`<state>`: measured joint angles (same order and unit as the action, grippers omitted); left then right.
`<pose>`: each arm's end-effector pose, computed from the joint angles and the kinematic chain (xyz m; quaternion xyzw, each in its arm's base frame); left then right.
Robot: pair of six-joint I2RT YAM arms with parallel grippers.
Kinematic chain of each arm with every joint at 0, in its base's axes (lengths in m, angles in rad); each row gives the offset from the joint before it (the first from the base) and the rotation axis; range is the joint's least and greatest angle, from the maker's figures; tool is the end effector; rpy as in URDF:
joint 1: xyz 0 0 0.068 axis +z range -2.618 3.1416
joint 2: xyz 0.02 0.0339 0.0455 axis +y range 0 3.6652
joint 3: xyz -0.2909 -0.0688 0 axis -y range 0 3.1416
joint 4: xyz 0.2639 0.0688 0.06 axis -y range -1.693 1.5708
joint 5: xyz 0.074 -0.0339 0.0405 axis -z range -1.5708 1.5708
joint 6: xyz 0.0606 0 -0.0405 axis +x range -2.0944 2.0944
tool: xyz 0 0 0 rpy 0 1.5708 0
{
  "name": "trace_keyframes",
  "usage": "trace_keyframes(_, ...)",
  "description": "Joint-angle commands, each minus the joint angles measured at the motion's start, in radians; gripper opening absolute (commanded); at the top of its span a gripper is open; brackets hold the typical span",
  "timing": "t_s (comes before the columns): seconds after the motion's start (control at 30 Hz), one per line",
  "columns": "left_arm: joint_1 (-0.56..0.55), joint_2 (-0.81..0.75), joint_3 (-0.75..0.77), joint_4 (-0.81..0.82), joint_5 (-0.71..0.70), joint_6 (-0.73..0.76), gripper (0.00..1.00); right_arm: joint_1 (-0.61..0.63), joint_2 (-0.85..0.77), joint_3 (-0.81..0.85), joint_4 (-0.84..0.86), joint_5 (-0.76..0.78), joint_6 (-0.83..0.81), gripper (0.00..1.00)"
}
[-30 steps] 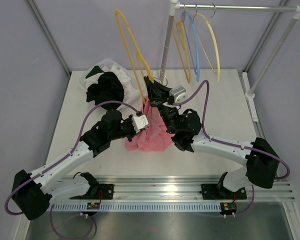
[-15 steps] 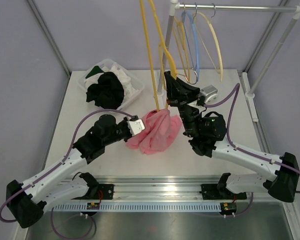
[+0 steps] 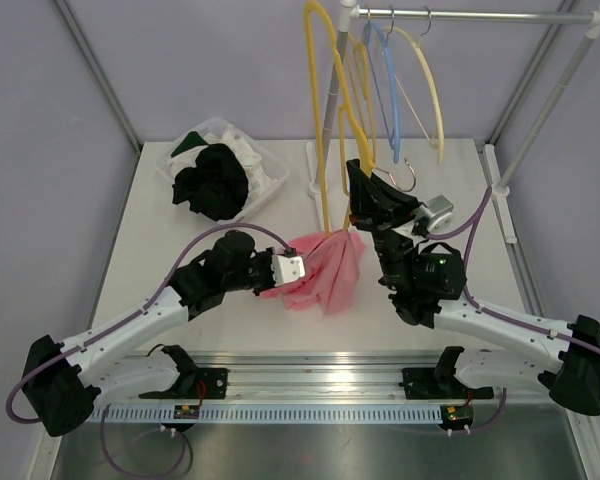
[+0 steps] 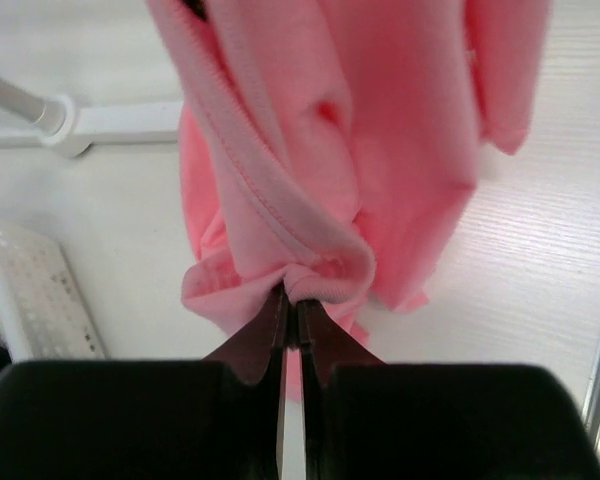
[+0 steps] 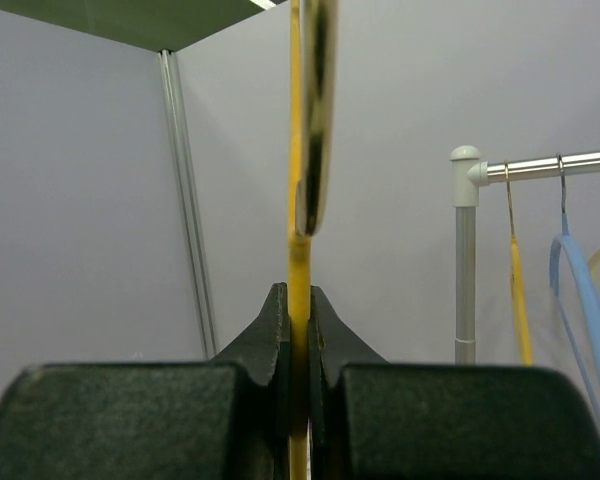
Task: Remove the t-shirt from the hanger
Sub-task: Remove the tshirt from the hanger
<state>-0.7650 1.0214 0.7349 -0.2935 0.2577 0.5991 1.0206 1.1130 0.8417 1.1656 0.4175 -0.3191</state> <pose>0.1690 -0.1837 0.2719 0.5974 0.6388 -0.1517 0.4605 0.1479 0.1941 0.4624 -0.0483 0.3759 0.2525 0.8903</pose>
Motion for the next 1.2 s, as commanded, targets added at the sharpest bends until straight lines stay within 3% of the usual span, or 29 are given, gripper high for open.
trace_keyframes(0.0, -0.052, 0.002, 0.037, -0.078, 0.084, 0.079, 0.06, 0.007, -0.047, -0.091, 0.293, -0.063, -0.038, 0.00)
trace_keyframes(0.07, -0.080, 0.008, 0.035, -0.090, 0.048, 0.091, 0.05, 0.006, -0.045, -0.124, 0.391, -0.103, -0.049, 0.00)
trace_keyframes(0.37, -0.106, 0.009, 0.077, -0.118, 0.058, 0.044, 0.01, 0.006, -0.012, -0.109, 0.379, -0.141, -0.017, 0.00)
trace_keyframes(0.53, -0.106, -0.067, 0.066, -0.078, 0.086, -0.002, 0.08, 0.007, 0.079, -0.033, 0.348, -0.111, -0.027, 0.00)
trace_keyframes(0.63, -0.106, -0.104, 0.051, -0.070, 0.101, 0.001, 0.19, 0.007, 0.134, 0.005, 0.373, -0.089, -0.034, 0.00)
trace_keyframes(0.8, -0.106, -0.161, 0.021, -0.053, 0.063, 0.008, 0.78, 0.006, 0.261, 0.092, 0.393, -0.056, -0.057, 0.00)
trace_keyframes(0.83, -0.106, -0.170, 0.014, -0.033, 0.046, 0.007, 0.83, 0.007, 0.289, 0.103, 0.393, -0.045, -0.061, 0.00)
trace_keyframes(1.0, -0.106, -0.253, -0.034, 0.016, 0.041, 0.008, 0.92, 0.006, 0.355, 0.201, 0.350, 0.102, -0.074, 0.00)
trace_keyframes(1.1, -0.106, -0.264, -0.043, 0.042, 0.032, -0.001, 0.94, 0.006, 0.383, 0.304, 0.134, 0.194, -0.063, 0.00)
trace_keyframes(1.17, -0.106, -0.253, -0.043, 0.059, -0.001, -0.013, 0.94, 0.006, 0.395, 0.324, 0.126, 0.205, -0.054, 0.00)
